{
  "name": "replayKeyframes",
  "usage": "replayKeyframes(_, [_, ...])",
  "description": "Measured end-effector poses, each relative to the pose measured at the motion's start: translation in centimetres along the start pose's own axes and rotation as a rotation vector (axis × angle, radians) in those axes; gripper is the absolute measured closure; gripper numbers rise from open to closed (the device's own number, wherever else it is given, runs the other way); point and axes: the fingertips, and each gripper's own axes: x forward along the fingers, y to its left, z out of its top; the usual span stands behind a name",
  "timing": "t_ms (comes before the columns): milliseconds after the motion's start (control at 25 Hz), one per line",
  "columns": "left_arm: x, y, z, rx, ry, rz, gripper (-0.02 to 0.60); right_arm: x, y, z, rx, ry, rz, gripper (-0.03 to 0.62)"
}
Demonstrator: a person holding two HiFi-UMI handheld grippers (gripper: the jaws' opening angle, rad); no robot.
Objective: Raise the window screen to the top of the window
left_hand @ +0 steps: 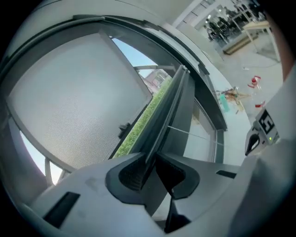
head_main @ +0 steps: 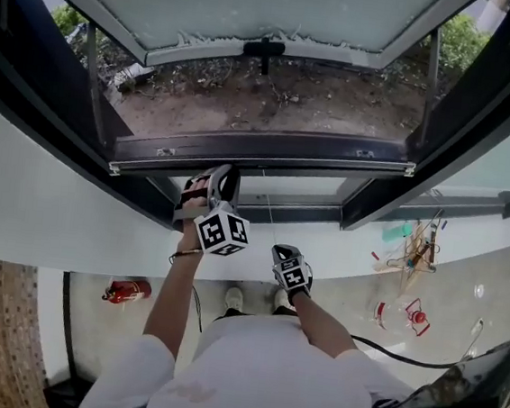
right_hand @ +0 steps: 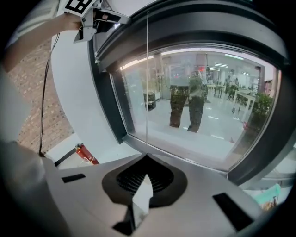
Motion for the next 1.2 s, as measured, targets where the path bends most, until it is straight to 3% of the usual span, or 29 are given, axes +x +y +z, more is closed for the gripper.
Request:
replayKeyframes(280, [-2.2,0.8,0.3,-0.388,-0.138,0.028,0.530,-0.1,0.7,0.2,-0.020,-0.014,0.012,0.592])
replayKeyframes(360, [-2.8,0.6,0.2,-0.524,-0.160,0.015,0.555,-0.3,0.5,0.2,-0.018,-0.014,0.010,0.592])
replayKeyframes(440, [-3.3,0.6,-0.2,-0.608,-0.161,0.026,0.555,-0.3,0.5,0.3,-0.023,-0.017,0.007,0.592])
replayKeyframes(800, [-4.1,0.4,-1.4,-0.610,-0.134,0.057,0.554,-0.4,0.9,2.3,-0.025,-0.081,0.006,0.592])
replayKeyframes(960, [-4.7,0.5,-0.8,-0.658,-0.167,0.059,0.554,-0.6,0.7,4.3,-0.040,-0.132,-0.005,0.592])
replayKeyframes(1200, [-5.2,-0.2,0.2,-0.795,-0.217,0.002,0.580,-0.7,0.9,6.4,-0.065,-0.178,-0.006,0.592])
